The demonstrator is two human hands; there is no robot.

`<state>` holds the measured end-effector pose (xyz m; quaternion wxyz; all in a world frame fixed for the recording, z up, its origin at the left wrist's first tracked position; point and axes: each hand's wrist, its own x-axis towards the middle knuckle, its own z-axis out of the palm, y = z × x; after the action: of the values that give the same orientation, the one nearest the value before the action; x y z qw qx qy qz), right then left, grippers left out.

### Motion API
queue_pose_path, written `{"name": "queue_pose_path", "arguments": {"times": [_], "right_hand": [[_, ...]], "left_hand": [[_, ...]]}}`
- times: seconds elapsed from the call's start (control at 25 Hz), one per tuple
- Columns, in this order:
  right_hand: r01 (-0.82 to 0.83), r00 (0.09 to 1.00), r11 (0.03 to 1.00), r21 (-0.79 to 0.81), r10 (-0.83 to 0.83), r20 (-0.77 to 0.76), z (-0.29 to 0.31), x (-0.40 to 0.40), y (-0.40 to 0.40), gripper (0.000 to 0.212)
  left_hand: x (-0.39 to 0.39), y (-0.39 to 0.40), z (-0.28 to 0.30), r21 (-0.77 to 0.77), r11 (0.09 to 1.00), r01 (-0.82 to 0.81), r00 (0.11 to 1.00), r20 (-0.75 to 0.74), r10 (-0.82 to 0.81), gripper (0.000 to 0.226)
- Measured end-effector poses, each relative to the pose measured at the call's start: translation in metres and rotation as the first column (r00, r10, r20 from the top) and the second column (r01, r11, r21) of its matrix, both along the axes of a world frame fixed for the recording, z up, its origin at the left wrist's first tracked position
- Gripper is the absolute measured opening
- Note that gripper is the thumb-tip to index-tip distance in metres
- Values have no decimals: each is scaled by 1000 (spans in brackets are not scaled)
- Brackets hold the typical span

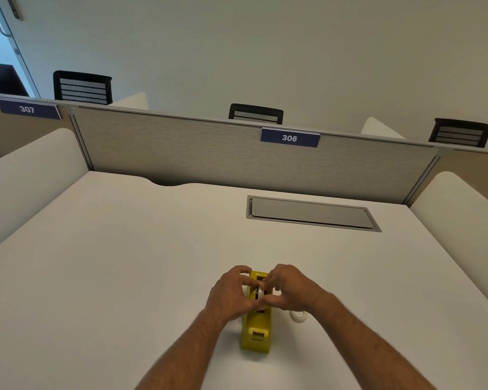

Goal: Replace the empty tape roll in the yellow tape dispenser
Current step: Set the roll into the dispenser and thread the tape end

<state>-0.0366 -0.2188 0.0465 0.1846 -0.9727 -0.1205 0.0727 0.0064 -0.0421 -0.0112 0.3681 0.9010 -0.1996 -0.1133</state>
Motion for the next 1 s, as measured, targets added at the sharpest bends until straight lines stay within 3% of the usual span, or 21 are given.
{"name": "queue_pose_path", "arguments": {"times": [0.6,1.0], "right_hand": [[-2,1000,1000,-7,2,-1,-2,3,-1,23],[44,999,999,1,-44,-28,1,1,2,30]], "left_hand": [[-2,0,3,1,1000,-7,1000,-4,7,64],[-2,0,6,10,1000,1,1000,6,-1,61]]}}
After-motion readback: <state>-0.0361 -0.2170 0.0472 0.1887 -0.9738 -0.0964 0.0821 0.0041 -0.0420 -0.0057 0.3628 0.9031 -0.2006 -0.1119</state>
